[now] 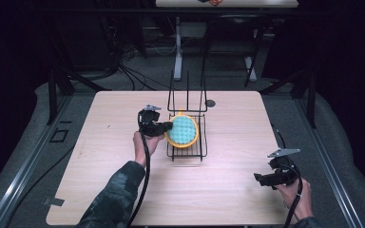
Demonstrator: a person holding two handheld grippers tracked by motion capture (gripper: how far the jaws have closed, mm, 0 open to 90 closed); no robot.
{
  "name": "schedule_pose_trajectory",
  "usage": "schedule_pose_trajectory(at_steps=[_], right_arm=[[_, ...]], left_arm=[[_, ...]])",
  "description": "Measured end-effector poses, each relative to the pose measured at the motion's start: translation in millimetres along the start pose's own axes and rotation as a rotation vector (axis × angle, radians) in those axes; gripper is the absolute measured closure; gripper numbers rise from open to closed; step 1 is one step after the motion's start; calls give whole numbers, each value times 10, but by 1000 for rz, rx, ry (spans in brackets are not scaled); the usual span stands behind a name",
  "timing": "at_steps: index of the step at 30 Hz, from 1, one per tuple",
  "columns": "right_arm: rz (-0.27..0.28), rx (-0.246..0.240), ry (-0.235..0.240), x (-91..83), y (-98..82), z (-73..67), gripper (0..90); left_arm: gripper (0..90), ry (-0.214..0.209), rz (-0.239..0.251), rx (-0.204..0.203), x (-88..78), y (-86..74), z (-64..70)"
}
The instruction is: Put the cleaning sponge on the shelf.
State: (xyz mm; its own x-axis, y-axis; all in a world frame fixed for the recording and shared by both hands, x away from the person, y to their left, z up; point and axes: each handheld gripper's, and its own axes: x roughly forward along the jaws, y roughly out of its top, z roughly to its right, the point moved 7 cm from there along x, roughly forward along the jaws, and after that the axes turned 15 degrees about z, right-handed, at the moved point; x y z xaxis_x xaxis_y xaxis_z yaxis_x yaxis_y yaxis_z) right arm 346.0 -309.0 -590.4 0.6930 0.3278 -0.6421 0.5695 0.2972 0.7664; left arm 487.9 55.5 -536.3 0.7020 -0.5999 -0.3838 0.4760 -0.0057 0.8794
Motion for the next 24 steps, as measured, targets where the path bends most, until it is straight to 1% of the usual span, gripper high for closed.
schedule_pose_trajectory(at_steps=[2,3,4,7,8,10,12,14,16,19,22,24], right_arm=[[3,2,0,5,-2,-2,109],[3,2,0,4,-3,-4,109],[4,1,1,3,-1,-5,110],[6,0,-2,-2,5,-13,110],[6,0,-2,-2,5,-13,110],[3,-3,1,-2,6,-19,111],[3,-3,2,-4,6,-18,111],[2,3,2,-15,8,-14,111],[11,5,2,-9,10,-11,111],[7,1,2,-3,5,-12,111],[4,-2,3,-4,7,-18,111],[4,-2,3,-5,8,-18,111]], left_arm=[[875,1,-8,-3,78,-33,9],[876,1,-8,-3,78,-33,9],[876,1,-22,-5,125,-58,22],[875,8,-36,3,185,-82,27],[875,8,-36,3,185,-82,27],[875,15,-50,1,236,-109,20],[874,22,-60,2,266,-135,1],[874,24,-64,-6,296,-156,-16],[874,27,-71,-3,308,-165,-29],[871,37,-88,-1,358,-192,-62],[863,42,-93,-8,381,-207,-88],[848,39,-86,-14,397,-207,-107]])
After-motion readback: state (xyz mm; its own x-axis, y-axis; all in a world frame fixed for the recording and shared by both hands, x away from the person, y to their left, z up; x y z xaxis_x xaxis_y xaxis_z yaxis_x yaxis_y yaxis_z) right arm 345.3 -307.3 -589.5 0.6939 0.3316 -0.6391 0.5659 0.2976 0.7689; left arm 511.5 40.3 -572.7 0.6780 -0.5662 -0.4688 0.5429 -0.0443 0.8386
